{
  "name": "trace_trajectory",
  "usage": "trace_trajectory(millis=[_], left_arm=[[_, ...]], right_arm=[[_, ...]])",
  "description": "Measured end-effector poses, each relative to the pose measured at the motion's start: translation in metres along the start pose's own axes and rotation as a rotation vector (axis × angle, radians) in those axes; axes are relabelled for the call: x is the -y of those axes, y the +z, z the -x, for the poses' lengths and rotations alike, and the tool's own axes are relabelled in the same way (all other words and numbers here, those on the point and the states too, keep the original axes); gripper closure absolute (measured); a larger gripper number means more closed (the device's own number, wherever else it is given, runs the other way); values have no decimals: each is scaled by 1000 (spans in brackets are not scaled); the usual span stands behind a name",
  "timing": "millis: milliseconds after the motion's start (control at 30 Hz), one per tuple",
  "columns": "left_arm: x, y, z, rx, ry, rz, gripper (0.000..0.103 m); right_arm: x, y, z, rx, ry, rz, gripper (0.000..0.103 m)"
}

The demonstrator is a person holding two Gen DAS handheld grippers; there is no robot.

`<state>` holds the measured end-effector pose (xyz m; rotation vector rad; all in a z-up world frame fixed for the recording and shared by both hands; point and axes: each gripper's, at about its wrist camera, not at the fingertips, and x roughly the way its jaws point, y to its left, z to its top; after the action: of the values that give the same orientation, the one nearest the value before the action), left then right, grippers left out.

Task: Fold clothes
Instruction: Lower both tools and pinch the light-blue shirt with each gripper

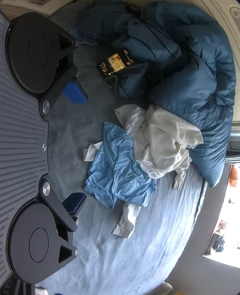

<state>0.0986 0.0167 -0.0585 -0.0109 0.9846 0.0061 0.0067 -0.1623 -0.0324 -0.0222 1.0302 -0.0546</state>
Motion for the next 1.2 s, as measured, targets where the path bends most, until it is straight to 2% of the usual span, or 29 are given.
trace_trajectory(millis=[133, 300, 533, 700, 767, 800, 867, 933, 967, 1033, 1100, 1167, 1200], left_arm=[[3, 4, -44, 2, 13, -57, 0], [3, 5, -111, 27, 8, -89, 0], [-1, 1, -215, 69, 9, -103, 0], [-3, 0, -286, 85, 10, -131, 1], [-2, 19, -306, 85, 14, -158, 2], [0, 21, -315, 82, 13, -170, 5], [7, 24, -329, 76, -8, -195, 6], [15, 25, -337, 73, -34, -222, 12], [19, 26, -341, 72, -47, -235, 14], [28, 27, -349, 69, -73, -261, 29], [36, 28, -358, 65, -99, -288, 38], [41, 27, -362, 67, -112, -303, 42], [42, 26, -361, 71, -109, -302, 44]], right_arm=[[5, 10, -35, 11, 27, -9, 0], [4, 21, -92, 69, 63, -1, 0], [5, 29, -201, 172, 133, -3, 0], [7, 47, -286, 196, 183, -47, 1], [9, 61, -322, 199, 213, -83, 2], [10, 69, -338, 191, 223, -104, 3], [15, 85, -373, 138, 233, -158, 9], [23, 98, -409, 85, 254, -222, 19], [26, 103, -422, 70, 261, -248, 20], [31, 109, -447, 39, 277, -297, 26], [32, 111, -461, 33, 298, -324, 26], [29, 113, -467, 47, 313, -323, 29], [26, 115, -467, 52, 318, -291, 37]])
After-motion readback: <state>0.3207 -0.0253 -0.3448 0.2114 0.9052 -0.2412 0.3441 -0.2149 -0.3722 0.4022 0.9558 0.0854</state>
